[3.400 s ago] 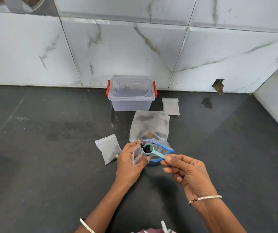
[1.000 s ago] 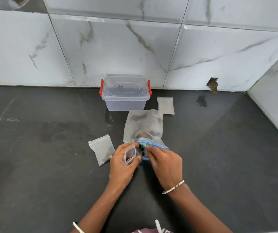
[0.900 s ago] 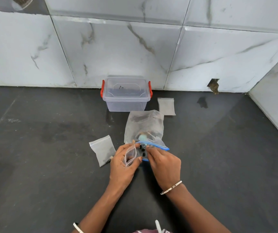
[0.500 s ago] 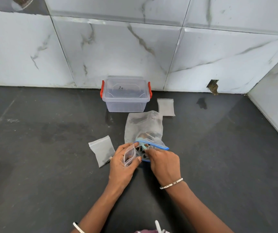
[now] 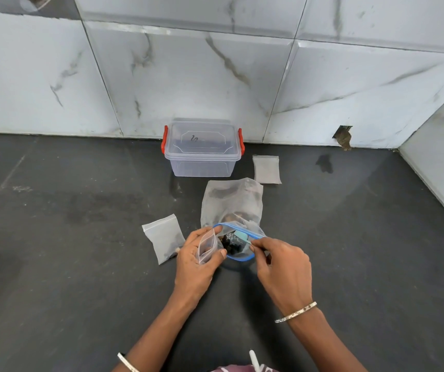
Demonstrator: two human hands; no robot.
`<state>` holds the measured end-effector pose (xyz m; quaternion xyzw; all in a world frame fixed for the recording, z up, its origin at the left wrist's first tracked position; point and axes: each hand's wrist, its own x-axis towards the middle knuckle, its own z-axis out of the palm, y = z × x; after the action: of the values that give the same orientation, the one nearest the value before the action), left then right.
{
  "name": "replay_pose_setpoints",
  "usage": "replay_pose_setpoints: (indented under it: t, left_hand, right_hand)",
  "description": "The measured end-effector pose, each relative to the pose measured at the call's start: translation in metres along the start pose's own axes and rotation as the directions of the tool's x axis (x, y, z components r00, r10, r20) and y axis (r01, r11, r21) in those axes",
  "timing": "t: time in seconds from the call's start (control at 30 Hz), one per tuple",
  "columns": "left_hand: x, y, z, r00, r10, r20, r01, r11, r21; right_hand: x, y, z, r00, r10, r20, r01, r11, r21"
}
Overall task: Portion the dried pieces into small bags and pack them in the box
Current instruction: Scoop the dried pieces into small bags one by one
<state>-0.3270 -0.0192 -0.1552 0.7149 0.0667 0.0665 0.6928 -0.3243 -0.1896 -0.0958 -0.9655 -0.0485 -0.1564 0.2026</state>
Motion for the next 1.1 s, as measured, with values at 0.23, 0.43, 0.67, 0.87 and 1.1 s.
replay_pose_setpoints:
  t: [0.23, 0.43, 0.67, 0.87, 1.1]
  left_hand:
    - [-0.001, -0.002, 0.003, 0.995, -0.102, 0.004, 0.102, 0.986, -0.133]
    - [0.001, -0.001, 0.009, 0.975, -0.222, 0.029, 0.214, 0.889, -0.406]
    - [0.0, 0.001, 0.007, 0.972, -0.22, 0.083, 0.233, 0.857, -0.46]
    - [0.001, -0.001, 0.003, 0.979, -0.187, 0.082, 0.204, 0.922, -0.329]
    - [-0.001, 0.008, 0.0, 0.997, -0.08, 0.02, 0.081, 0.997, -0.011]
  right_hand:
    - [-0.006, 0.004, 0.003, 0.983, 0.155, 0.103, -0.17, 0.973, 0.154]
    - [-0.012, 0.006, 0.004, 0.869, 0.359, 0.342, -0.482, 0.774, 0.412]
    - [-0.011, 0.005, 0.001, 0.781, 0.423, 0.46, -0.624, 0.541, 0.563]
    - [-0.007, 0.011, 0.001, 0.623, 0.491, 0.609, -0.759, 0.193, 0.622]
    - [-0.01, 0.013, -0.023, 0.544, 0.49, 0.681, -0.777, -0.014, 0.63]
